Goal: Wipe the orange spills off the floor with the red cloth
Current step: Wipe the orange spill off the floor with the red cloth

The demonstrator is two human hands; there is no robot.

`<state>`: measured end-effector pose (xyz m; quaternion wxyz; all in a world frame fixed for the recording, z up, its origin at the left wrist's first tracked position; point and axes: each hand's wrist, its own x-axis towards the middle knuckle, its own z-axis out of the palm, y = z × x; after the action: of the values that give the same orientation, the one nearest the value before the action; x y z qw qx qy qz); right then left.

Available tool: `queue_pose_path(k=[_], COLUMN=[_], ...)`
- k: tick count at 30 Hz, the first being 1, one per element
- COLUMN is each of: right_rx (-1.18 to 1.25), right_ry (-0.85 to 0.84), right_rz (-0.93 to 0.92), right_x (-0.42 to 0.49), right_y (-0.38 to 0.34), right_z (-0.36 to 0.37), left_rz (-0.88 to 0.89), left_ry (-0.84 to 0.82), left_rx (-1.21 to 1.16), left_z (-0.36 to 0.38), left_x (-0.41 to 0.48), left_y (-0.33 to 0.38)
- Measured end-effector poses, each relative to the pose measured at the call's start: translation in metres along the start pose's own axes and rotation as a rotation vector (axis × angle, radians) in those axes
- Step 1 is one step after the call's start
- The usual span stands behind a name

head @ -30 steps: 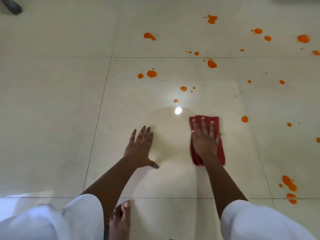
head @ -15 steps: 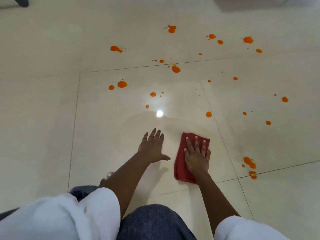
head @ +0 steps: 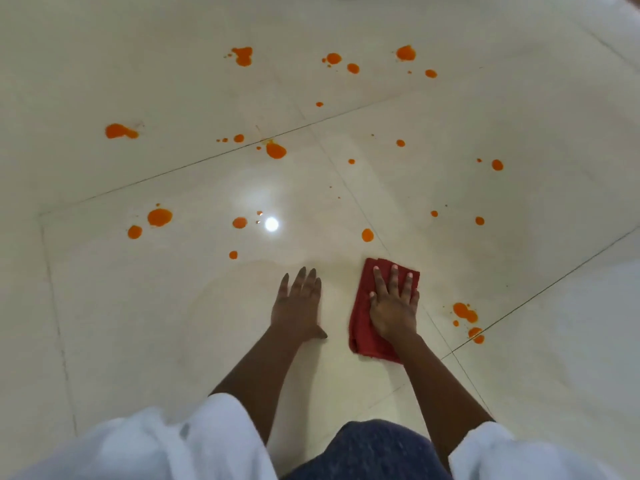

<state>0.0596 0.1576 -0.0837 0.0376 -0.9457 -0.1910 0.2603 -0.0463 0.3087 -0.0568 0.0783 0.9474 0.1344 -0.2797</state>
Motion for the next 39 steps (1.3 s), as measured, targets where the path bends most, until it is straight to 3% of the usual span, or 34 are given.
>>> queue_pose_path(k=[8, 12, 15, 17, 19, 22, 25, 29, 32, 36, 39], right_rx=[0.036, 0.095, 0.116, 0.117, 0.092, 0.046, 0.039, 0.094, 0.073, 0.004, -0.008], right_ry=[0.213, 0.289, 0.317, 0.310, 0.298, 0.285, 0.315, 0.297, 0.260, 0.284, 0.327], right_rz=[-0.046, 0.248, 0.386, 0.351, 0.196, -0.011, 0.070, 0.296, 0.159, -0.143, -0.021], right_x=[-0.026, -0.059, -0.029, 0.005, 0.014, -0.022, -0.055, -0.002, 0.038, -0.013, -0.033], right_y=[0.028, 0.092, 0.114, 0.101, 0.080, 0.075, 0.122, 0.153, 0.104, 0.072, 0.119], right_z=[0.036, 0.048, 0.028, 0.012, 0.010, 0.033, 0.041, 0.003, -0.014, 0.029, 0.031], left_rz=[0.177, 0.193, 0.218, 0.236, 0.219, 0.192, 0.190, 0.195, 0.206, 0.222, 0.231], left_ry=[0.108, 0.083, 0.078, 0.094, 0.088, 0.079, 0.081, 0.077, 0.081, 0.097, 0.117], left_rx=[0.142, 0.199, 0.263, 0.306, 0.321, 0.324, 0.330, 0.338, 0.333, 0.304, 0.253], left_z=[0.006, 0.010, 0.006, 0.003, 0.000, -0.002, 0.000, 0.000, -0.002, 0.000, 0.005], left_x=[0.042, 0.051, 0.057, 0.061, 0.061, 0.058, 0.059, 0.060, 0.060, 0.059, 0.060], left_y=[0.047, 0.062, 0.069, 0.070, 0.070, 0.070, 0.070, 0.074, 0.073, 0.067, 0.062])
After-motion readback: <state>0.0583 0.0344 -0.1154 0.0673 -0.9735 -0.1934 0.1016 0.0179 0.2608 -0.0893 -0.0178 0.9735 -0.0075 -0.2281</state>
